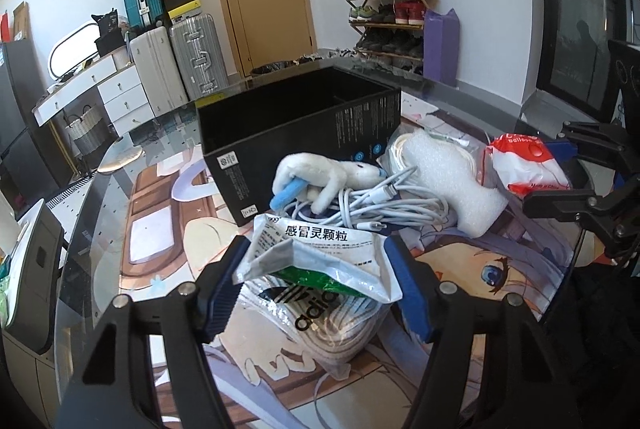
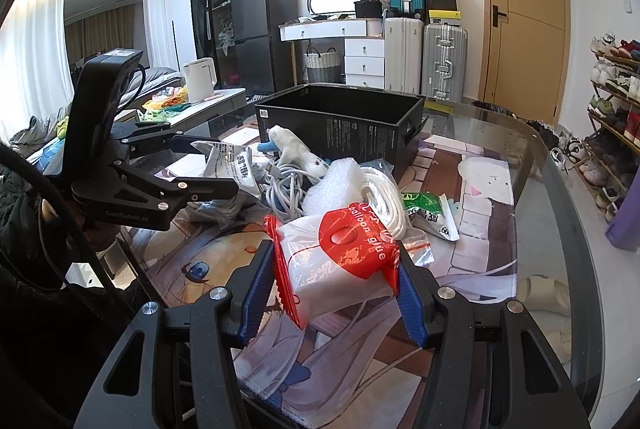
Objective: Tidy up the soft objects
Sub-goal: 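Carry the balloon glue bag with the right tool while the left tool carries the medicine packet over the box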
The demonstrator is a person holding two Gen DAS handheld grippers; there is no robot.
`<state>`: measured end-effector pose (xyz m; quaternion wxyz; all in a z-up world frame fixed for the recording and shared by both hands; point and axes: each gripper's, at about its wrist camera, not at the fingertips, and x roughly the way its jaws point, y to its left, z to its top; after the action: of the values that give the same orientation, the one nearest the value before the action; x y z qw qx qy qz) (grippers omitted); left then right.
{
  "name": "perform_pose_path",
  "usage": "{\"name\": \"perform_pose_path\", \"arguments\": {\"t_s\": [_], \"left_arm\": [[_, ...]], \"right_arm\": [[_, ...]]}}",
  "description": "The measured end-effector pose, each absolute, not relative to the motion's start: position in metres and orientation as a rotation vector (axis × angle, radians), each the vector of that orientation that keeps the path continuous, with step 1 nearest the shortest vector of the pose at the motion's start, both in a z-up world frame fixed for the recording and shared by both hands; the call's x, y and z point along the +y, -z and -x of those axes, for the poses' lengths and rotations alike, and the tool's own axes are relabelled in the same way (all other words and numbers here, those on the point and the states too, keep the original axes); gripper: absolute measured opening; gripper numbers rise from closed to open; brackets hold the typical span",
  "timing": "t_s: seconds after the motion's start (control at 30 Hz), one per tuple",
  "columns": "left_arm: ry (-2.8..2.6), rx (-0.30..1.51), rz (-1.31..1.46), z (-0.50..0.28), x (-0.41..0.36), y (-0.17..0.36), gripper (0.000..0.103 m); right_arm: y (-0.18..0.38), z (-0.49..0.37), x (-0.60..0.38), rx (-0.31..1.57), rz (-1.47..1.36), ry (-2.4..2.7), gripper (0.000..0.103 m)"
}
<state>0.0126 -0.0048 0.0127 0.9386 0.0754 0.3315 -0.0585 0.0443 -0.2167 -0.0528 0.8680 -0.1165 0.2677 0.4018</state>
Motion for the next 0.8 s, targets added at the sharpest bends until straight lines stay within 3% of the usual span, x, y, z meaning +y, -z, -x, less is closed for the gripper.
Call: {"name": "perform_pose_path", "arguments": {"t_s": [0.8], "left_arm": [[0.038, 0.540, -0.048, -0.016, 0.014, -0.053, 0.068]], "right_arm": [[0.013, -0.063, -0.206, 0.474, 0.173, -0.776, 0.057]]}}
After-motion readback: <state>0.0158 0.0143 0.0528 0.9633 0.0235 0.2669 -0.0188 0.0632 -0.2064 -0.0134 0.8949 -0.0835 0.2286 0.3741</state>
